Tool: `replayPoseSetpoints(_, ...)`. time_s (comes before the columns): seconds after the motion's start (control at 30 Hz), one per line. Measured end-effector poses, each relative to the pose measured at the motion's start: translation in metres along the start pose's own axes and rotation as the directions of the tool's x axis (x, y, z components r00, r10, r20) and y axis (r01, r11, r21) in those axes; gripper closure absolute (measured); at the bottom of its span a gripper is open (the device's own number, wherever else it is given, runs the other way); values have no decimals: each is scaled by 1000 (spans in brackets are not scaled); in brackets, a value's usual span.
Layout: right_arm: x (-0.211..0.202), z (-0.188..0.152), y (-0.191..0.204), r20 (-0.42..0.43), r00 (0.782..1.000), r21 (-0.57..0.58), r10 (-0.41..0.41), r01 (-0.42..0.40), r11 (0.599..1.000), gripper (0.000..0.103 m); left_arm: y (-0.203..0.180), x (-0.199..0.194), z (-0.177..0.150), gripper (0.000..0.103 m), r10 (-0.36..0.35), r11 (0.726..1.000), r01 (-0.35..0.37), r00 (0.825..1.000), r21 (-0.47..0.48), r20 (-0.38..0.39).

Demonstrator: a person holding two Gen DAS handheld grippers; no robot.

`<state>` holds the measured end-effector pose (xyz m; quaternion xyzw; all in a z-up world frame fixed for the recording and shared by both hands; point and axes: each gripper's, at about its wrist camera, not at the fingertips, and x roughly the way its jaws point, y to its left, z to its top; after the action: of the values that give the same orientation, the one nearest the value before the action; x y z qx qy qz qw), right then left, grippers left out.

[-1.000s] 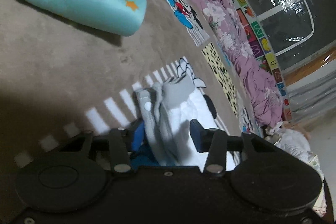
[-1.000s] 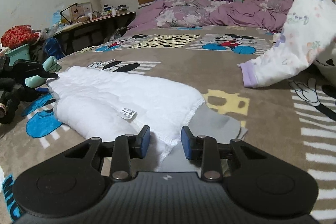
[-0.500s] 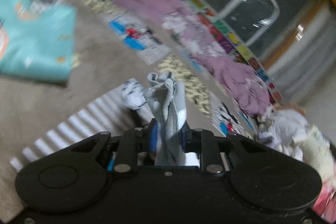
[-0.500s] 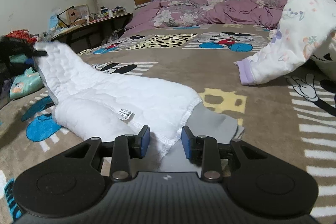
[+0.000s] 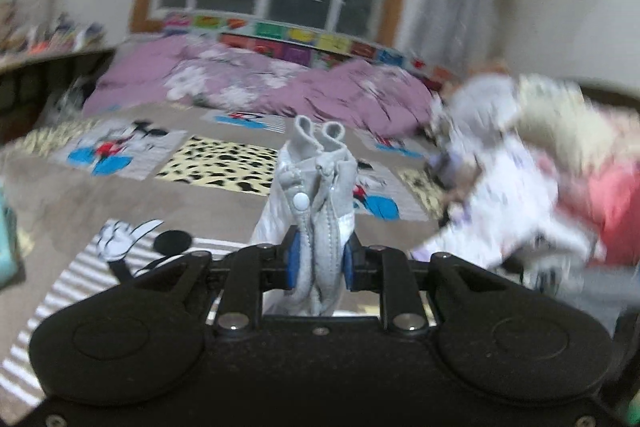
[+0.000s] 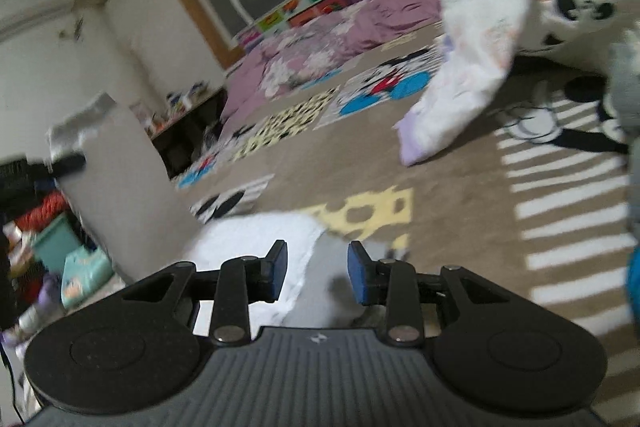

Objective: Fold clothes

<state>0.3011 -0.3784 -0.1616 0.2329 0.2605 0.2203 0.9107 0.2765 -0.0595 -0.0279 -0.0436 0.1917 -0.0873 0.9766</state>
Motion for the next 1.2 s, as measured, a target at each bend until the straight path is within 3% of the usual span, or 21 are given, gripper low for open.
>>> replayPoseSetpoints(0.17,-16,10,-20,68,998,82,-10,5,997,68,-53,20,-32,84,-13,982,21,999,187,-41)
replayPoseSetpoints(0.3,-27,17,-37,113,993,138,-14,-2,990,68,-92,32,-64,84,-6,941,29,998,337,-69)
replayPoseSetpoints(0.43,-30,20,-46,132,991,162,-20,-1,987,68,-119,37,-93,84,7,884,31,997,466,-81)
replayPoseSetpoints(0.83,-30,19,-51,128,992,164,-19,-2,986,68,-151,49,-144,84,62,716,8,995,699,-75)
replayPoseSetpoints(1.03,-26,16,-47,115,993,143,-25,8,990,68,-157,50,-152,74,8,696,76,993,714,-114)
replayPoseSetpoints(1.2,-24,14,-43,111,993,117,-32,19,993,68,-149,28,-138,72,-110,733,200,978,650,-177)
